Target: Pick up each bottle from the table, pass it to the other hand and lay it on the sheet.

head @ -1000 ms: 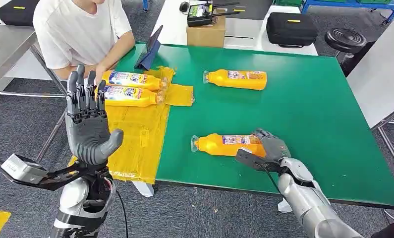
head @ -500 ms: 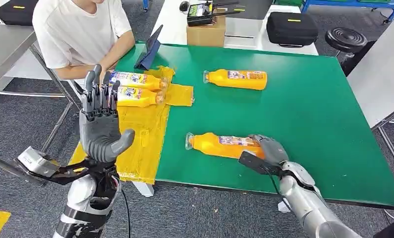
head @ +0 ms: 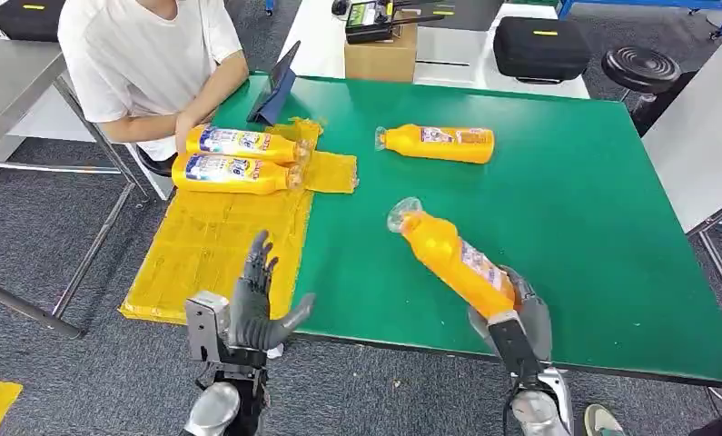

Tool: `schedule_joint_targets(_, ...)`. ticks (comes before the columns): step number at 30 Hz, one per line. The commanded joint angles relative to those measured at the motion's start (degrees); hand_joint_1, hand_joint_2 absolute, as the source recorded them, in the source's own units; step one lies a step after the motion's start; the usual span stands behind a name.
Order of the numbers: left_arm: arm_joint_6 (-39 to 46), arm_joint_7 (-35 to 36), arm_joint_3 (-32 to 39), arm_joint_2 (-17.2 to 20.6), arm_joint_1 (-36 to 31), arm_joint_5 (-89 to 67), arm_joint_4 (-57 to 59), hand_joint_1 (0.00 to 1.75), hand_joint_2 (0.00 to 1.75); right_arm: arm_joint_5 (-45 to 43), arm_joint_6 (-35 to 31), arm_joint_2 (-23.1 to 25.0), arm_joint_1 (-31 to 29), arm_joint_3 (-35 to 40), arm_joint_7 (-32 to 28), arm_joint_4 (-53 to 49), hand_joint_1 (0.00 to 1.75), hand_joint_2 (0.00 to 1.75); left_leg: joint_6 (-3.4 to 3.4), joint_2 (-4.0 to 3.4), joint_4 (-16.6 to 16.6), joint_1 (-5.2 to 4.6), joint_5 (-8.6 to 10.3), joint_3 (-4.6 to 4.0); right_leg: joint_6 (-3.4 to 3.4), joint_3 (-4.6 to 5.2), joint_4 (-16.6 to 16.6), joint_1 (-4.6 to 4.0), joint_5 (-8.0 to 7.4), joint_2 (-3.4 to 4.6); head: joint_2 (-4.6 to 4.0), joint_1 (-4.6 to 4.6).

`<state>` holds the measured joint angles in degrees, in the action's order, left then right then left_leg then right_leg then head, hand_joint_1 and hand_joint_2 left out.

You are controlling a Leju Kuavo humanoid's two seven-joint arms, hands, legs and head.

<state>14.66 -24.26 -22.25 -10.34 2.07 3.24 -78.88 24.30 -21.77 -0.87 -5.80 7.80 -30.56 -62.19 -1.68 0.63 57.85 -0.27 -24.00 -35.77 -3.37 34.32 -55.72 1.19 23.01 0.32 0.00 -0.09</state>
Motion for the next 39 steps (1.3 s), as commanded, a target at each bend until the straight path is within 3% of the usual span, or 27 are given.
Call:
schedule_joint_targets(1,-2.7,-0.9,-10.3,5.2,-1.2,-3.9,8.1,0.00,1.75,-3.2,-0.6,3.9,3.8,-4.4,-2.0,-15.3,1.75,1.75,0.13,-0.10,0.0,0.01,-0.11,0.29,0.17,-0.24,0.0,-0.03,0.11,0.02,0.00,-0.02)
schedule_joint_targets(5,-1.7,-0.9,-12.0,6.0,-1.9,-7.9,8.2,0.00,1.75,-4.7,1.6,3.7,3.5,-3.5,-2.4,-15.2,1.75,1.75,0.08,-0.07,-0.1,0.01,-0.03,0.14,0.11,-0.09,0.0,-0.02,0.04,-0.01,0.00,0.00)
schedule_joint_targets(10,-2.2,-1.1,-12.4,4.0,-3.4,-10.6,9.2,0.00,1.75,-2.3,6.6,4.4,2.1,5.2,-1.7,-15.8,1.75,1.75,0.08,-0.18,0.0,0.02,-0.05,0.17,0.13,-0.10,0.0,-0.03,0.04,0.10,0.00,-0.02)
schedule_joint_targets(12,-3.8,-1.2,-11.9,3.0,-4.2,-9.2,9.0,0.00,1.75,0.3,6.7,4.7,0.7,9.6,-0.8,-13.7,1.75,1.75,0.12,-0.27,0.0,0.08,-0.12,0.27,0.18,-0.21,0.0,-0.10,0.06,0.17,0.00,0.00)
schedule_joint_targets(18,-4.1,-0.9,-11.7,2.9,-4.2,-9.1,8.7,0.00,1.75,0.2,5.6,4.4,0.2,10.5,-0.8,-12.5,1.75,1.75,0.11,-0.17,0.0,0.06,-0.09,0.29,0.16,-0.24,0.0,-0.07,0.07,0.08,0.00,-0.02)
schedule_joint_targets(20,-8.4,-1.5,-10.5,2.1,-4.0,-3.5,7.9,0.00,1.75,0.4,6.1,3.6,-0.6,13.0,-1.0,-11.5,1.75,1.75,0.12,-0.15,0.0,0.09,-0.12,0.34,0.18,-0.31,0.0,-0.10,0.09,0.05,0.00,-0.02)
schedule_joint_targets(26,-4.8,0.6,-9.4,0.9,-4.0,9.4,0.0,0.00,1.75,-0.2,3.6,4.4,-1.0,17.1,-3.3,-5.7,1.75,1.75,0.12,-0.15,0.0,0.10,-0.11,0.28,0.19,-0.27,0.0,-0.11,0.09,0.04,0.00,0.00)
schedule_joint_targets(33,-11.6,0.6,-12.8,3.0,-4.2,20.9,-6.7,0.00,1.75,0.1,3.6,6.3,-3.5,22.9,-4.5,4.2,1.75,1.75,0.08,-0.16,0.0,0.08,-0.04,0.16,0.12,-0.12,0.0,-0.08,0.01,0.08,0.00,-0.02)
schedule_joint_targets(39,-13.1,0.6,-14.0,3.9,-4.1,21.2,-7.8,0.00,1.75,-0.6,3.4,6.4,-4.4,23.1,-5.5,8.5,1.75,1.75,0.11,-0.16,-0.1,0.09,-0.10,0.36,0.17,-0.32,0.1,-0.10,0.08,0.05,0.00,-0.02)
